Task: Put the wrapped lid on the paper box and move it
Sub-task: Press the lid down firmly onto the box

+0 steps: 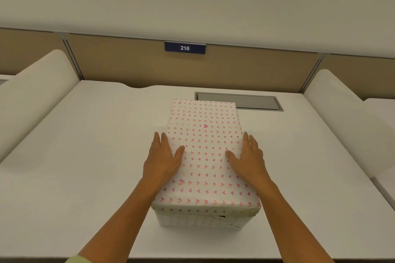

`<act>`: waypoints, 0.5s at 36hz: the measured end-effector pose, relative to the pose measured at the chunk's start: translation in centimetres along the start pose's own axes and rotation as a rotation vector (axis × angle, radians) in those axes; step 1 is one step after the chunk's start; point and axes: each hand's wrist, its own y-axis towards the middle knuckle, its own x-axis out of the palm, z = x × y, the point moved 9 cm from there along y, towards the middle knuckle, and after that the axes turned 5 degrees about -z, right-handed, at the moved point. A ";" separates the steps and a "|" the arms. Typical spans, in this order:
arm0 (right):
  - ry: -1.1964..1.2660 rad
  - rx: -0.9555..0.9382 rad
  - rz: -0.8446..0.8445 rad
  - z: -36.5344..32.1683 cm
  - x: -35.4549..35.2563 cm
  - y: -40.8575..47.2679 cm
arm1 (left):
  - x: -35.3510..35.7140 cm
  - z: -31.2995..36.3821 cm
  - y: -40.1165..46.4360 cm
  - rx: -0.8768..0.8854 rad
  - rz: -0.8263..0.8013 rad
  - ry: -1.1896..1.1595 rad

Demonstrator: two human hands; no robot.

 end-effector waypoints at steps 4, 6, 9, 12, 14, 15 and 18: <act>-0.166 -0.129 0.018 -2.4 0.4 0.9 | 0.2 2.1 1.8 0.135 -0.027 0.122; -0.240 -0.165 0.007 -3.1 1.0 1.5 | 0.8 2.9 2.4 0.185 -0.061 0.217; -0.314 -0.188 -0.026 -3.6 2.0 2.4 | 1.8 3.6 3.0 0.208 -0.102 0.324; -0.370 -0.182 -0.047 -3.3 2.7 3.0 | 2.3 3.6 3.4 0.211 -0.089 0.370; -0.387 -0.180 -0.045 -3.2 3.0 3.1 | 2.6 3.4 3.6 0.214 -0.075 0.376; -0.393 -0.179 -0.043 -3.1 3.1 3.1 | 2.7 3.3 3.6 0.216 -0.071 0.377; -0.419 -0.172 -0.037 -2.9 3.5 3.2 | 3.0 3.0 3.8 0.220 -0.062 0.381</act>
